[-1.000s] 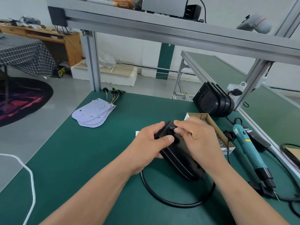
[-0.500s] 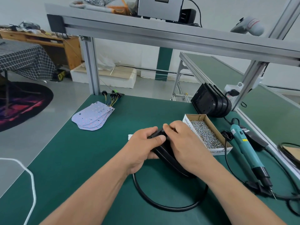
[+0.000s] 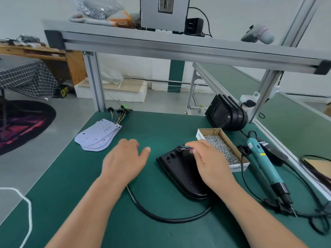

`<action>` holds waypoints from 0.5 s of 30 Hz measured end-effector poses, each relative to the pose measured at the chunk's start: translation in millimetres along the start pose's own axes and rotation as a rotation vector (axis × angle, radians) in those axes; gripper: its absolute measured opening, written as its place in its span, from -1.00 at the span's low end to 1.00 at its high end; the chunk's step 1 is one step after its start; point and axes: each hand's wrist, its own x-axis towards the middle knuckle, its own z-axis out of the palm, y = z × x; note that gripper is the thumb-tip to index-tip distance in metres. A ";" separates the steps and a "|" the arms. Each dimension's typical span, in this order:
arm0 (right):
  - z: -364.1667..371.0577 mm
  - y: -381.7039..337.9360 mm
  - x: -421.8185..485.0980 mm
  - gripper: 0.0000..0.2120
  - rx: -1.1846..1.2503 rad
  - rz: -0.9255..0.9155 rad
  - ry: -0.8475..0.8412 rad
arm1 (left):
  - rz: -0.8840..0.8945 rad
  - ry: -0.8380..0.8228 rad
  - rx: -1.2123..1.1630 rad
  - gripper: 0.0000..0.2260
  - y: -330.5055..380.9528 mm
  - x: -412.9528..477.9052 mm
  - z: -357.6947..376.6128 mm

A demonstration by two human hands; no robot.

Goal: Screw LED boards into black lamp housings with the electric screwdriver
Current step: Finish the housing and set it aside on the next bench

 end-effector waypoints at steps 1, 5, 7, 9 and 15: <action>0.4 0.7 0.3 -0.69 -0.003 0.001 -0.003 | -0.035 0.003 0.128 -0.53 -2.7 -0.5 -4.5; -0.8 -1.2 0.6 -0.69 0.005 0.005 -0.022 | -0.076 -0.151 0.335 -0.68 -14.6 -2.1 -15.2; -2.5 -2.6 -0.2 -0.68 -0.025 0.020 -0.035 | -0.055 -0.214 0.322 -0.76 -17.5 -0.4 -16.6; -3.3 -2.8 -1.2 -0.56 -0.111 0.054 -0.114 | -0.004 -0.213 0.247 -0.89 -17.4 0.5 -15.9; -3.8 2.4 3.0 -0.14 -0.229 0.121 -0.262 | 0.006 -0.124 -0.513 -0.69 7.7 -2.4 5.9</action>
